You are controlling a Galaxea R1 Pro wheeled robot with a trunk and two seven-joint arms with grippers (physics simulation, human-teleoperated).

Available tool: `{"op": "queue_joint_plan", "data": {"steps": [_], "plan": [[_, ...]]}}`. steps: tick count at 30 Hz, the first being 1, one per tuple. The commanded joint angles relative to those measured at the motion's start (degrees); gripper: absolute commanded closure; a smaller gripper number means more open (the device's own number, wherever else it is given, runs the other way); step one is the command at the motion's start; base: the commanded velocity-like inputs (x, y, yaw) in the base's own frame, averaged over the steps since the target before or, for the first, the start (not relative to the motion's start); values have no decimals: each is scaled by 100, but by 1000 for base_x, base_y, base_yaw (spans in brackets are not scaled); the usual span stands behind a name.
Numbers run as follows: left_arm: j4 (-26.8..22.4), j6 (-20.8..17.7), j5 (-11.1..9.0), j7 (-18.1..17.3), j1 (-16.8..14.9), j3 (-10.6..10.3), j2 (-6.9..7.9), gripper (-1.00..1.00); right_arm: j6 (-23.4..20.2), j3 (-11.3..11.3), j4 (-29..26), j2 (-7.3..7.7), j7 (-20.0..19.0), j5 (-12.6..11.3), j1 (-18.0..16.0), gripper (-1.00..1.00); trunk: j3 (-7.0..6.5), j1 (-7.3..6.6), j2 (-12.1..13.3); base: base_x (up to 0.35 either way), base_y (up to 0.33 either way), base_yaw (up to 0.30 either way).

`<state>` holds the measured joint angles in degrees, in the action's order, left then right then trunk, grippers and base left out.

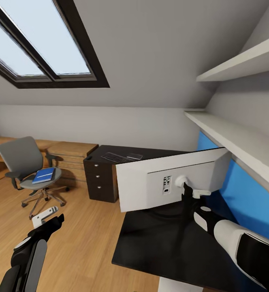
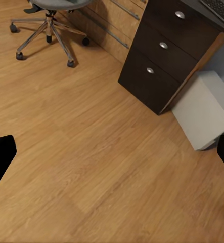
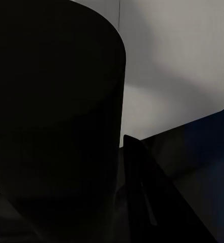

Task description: In the bedroom, organize the workspace by keeping the computer under the desk, ensuring the monitor is on the desk, placing the keyboard on the desk next to the monitor, placing the mouse on the desk next to the keyboard, moving the folder from the swivel chair onto the desk next to the mouse, stacking the notebook on top of the folder with the pen on top of the notebook, and positioning the swivel chair next to the desk.

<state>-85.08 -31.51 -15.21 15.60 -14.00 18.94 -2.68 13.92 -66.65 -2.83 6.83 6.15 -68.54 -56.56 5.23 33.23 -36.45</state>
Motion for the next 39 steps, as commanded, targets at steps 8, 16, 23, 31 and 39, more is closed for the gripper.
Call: {"op": "queue_joint_plan", "data": {"steps": [8, 16, 23, 31, 39], "plan": [[-9, -22, -57, 39, -6, 4, -5, -100, -2, -24, -28, 3, 53, -19, -4, 100, 9, 2, -11, 13, -17, 0], [-6, -22, -54, 39, -6, 4, -5, -100, 5, -24, -34, 3, 49, -19, -4, 100, 9, 2, -11, 1, -1, 0], [-8, -22, -60, 39, -6, 4, -5, -100, -32, -7, -49, -3, 30, -19, -4, 100, 9, 2, -11, 0, 0, 0], [-3, -22, -61, 39, -6, 4, -4, -100, -12, -15, -50, 1, 21, -19, -4, 100, 9, 2, -11, 39, 0, 0], [0, -29, -61, 39, -5, 4, -4, -100, -11, -10, -51, 4, 26, -17, -4, 100, 9, 2, -11, 2, 0, 0]]}}
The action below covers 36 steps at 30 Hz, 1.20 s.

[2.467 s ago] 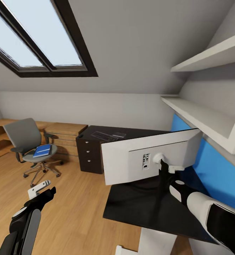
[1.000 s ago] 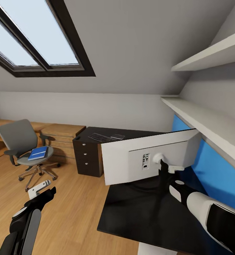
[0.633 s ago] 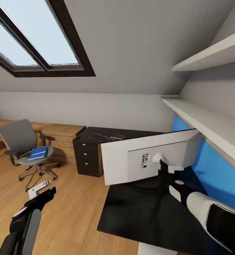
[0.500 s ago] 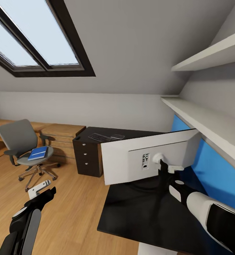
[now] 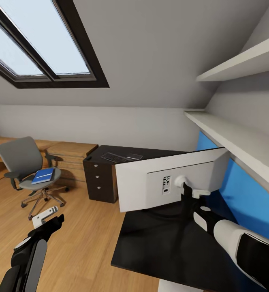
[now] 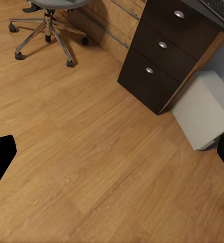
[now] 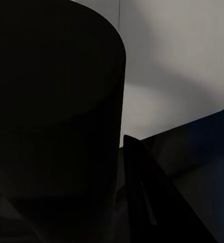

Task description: In the bedroom, organize the workspace by keeping the computer under the desk, ensuring the monitor is on the desk, placing the keyboard on the desk next to the monitor, placing the mouse on the desk next to the keyboard, moving the folder from the swivel chair onto the desk next to the mouse, stacking the notebook on top of the folder with the pen on top of the notebook, and positioning the swivel chair next to the desk.

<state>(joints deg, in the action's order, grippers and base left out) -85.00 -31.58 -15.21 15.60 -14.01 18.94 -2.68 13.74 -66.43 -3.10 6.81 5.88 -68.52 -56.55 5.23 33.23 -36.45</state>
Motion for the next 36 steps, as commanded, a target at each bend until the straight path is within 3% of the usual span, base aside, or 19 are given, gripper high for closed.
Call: {"op": "queue_joint_plan", "data": {"steps": [1, 27, 28, 36], "plan": [[-8, -20, -61, 39, -5, 4, -4, -100, 8, -32, -22, 7, 51, -19, -5, 100, 9, 2, -11, 0, 0, 0], [-8, -23, -61, 39, -6, 4, -2, -100, 15, -37, -15, 4, 53, -21, -5, 100, 9, 2, -11, 0, -38, 0], [-8, -22, -61, 39, -6, 4, -2, -100, 15, -37, -17, 4, 53, -21, -5, -100, 9, 2, -11, 0, 0, 0], [-8, -15, -61, 39, -6, 4, -1, -100, 16, -38, -24, 1, 54, -21, -5, -100, 9, 2, -11, 0, 0, 0]]}}
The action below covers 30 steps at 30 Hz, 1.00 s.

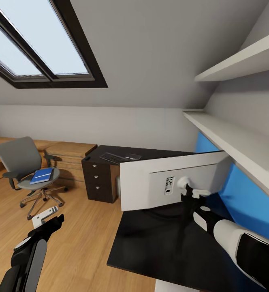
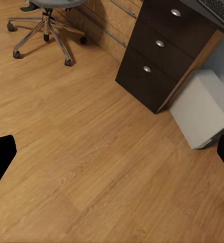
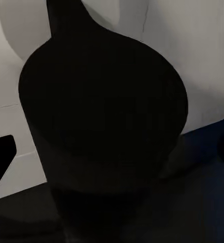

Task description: In the bedroom, organize the workspace by keeping the computer under the desk, ensuring the monitor is on the desk, placing the keyboard on the desk next to the monitor, placing the mouse on the desk next to the keyboard, moving the folder from the swivel chair onto the desk next to the mouse, stacking the notebook on top of the folder with the pen on top of the notebook, and positioning the swivel chair next to the desk.

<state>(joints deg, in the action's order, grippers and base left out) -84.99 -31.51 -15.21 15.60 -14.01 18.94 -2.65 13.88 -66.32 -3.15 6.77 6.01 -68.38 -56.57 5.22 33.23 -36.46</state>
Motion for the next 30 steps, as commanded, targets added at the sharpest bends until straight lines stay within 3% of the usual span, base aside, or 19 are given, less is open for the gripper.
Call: {"op": "queue_joint_plan", "data": {"steps": [1, 16, 22, 26, 30], "plan": [[-8, -22, -61, 39, -6, 4, -4, -100, 2, -50, -19, 4, 40, -35, -3, -100, 11, 2, -9, 0, 0, 0], [-8, -30, -61, 39, -6, 4, -2, -100, 1, -54, -26, -5, 47, -35, -3, -100, 11, 2, -9, -194, 3, 0], [43, -25, -61, 44, -5, 4, 1, -100, -25, -16, -42, -57, 134, -58, -3, -100, 11, 2, -9, -219, 160, 0], [168, -17, -61, 47, -5, 0, 4, -100, -18, -7, -47, -270, 578, -72, -3, -100, 11, 2, -9, -245, 220, 0], [290, -14, -61, 48, -5, -3, 20, -100, 37, -16, -61, -658, 1695, -73, -3, -100, 11, 2, -9, -248, 228, 0]]}}
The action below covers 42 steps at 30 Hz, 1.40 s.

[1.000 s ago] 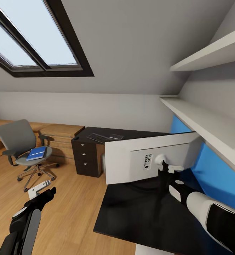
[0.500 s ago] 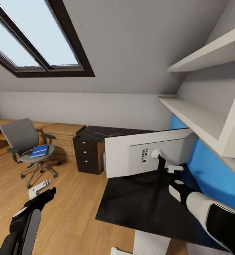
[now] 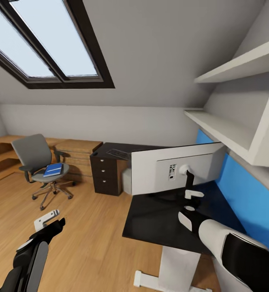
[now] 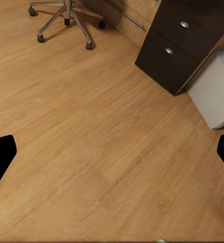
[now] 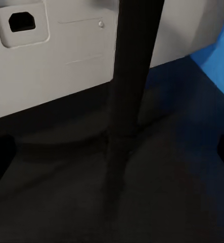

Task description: In the bedroom, organize the workspace by keeping the computer under the desk, ensuring the monitor is on the desk, placing the keyboard on the desk next to the monitor, placing the mouse on the desk next to the keyboard, moving the folder from the swivel chair onto the desk next to the mouse, stacking the notebook on top of the folder with the pen on top of the notebook, and positioning the swivel chair next to the desk.

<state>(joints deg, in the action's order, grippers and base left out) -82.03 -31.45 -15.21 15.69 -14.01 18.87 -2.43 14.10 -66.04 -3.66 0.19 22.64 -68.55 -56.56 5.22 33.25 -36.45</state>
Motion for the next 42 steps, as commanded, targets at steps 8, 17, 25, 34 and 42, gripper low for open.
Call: {"op": "queue_joint_plan", "data": {"steps": [8, 17, 25, 34, 42], "plan": [[43, -14, -61, 39, -5, 3, 12, -100, 339, -96, -198, -544, 1579, -24, -4, -100, 11, 0, -10, -227, 251, 0], [47, 15, -37, 39, -5, -19, 6, -100, 448, -119, -260, -800, 2366, 538, 3, -100, 11, 0, -10, 8, 316, 0], [47, 16, -35, 39, -5, -44, 6, -100, 635, -119, -374, -803, 2468, 607, 9, -100, 11, 0, -10, 222, 274, 0], [47, 16, -35, 32, -5, -73, -3, -100, 739, -119, -494, -802, 2482, 614, 13, -100, 11, 0, -10, 249, 261, 0], [67, 16, -35, 31, -5, -76, -3, -100, 743, -119, -499, -801, 2482, 615, 13, -100, 11, 0, -10, 239, 268, 0]]}}
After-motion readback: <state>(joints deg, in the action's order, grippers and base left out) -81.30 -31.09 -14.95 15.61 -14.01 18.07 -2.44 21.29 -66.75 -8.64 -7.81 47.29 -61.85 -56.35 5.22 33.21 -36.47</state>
